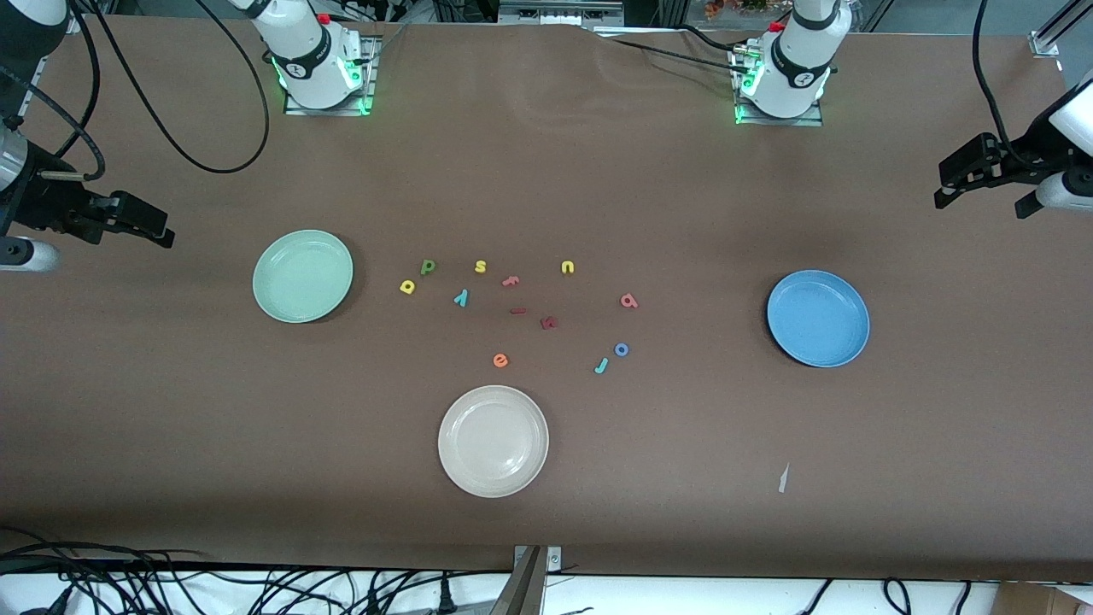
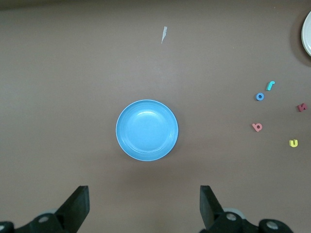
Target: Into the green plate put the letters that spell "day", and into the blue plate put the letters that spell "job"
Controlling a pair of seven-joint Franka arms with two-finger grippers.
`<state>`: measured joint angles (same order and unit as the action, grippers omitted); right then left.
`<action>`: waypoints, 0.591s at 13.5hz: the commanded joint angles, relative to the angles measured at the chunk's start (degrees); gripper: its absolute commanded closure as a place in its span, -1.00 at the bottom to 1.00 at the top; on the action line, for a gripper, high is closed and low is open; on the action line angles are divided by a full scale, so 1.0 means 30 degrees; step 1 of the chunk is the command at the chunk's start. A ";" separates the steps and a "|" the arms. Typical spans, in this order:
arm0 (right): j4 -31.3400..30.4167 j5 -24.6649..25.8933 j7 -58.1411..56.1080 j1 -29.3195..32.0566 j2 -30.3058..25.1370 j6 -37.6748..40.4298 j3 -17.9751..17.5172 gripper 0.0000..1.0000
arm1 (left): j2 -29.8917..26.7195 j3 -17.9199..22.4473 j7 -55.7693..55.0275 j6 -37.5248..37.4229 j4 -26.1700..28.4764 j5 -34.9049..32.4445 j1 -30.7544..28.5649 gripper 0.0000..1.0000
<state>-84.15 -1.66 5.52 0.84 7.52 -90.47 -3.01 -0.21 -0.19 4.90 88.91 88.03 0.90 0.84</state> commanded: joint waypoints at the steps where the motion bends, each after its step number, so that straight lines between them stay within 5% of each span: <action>1: -0.0399 0.0086 -0.0112 0.0101 -0.0367 -0.0252 -0.0110 -1.00 | 0.0450 0.0005 -0.0287 -0.0516 -0.0809 -0.0301 0.0102 -1.00; 8: -0.0399 0.0086 -0.0286 0.0130 -0.0337 -0.0225 -0.0081 -1.00 | 0.0684 0.0064 -0.0491 -0.0604 -0.0604 -0.0155 0.0073 -1.00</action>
<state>-84.18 -1.66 5.52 0.84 7.55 -90.74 -2.99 0.62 -0.03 4.20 88.54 87.95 0.91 1.41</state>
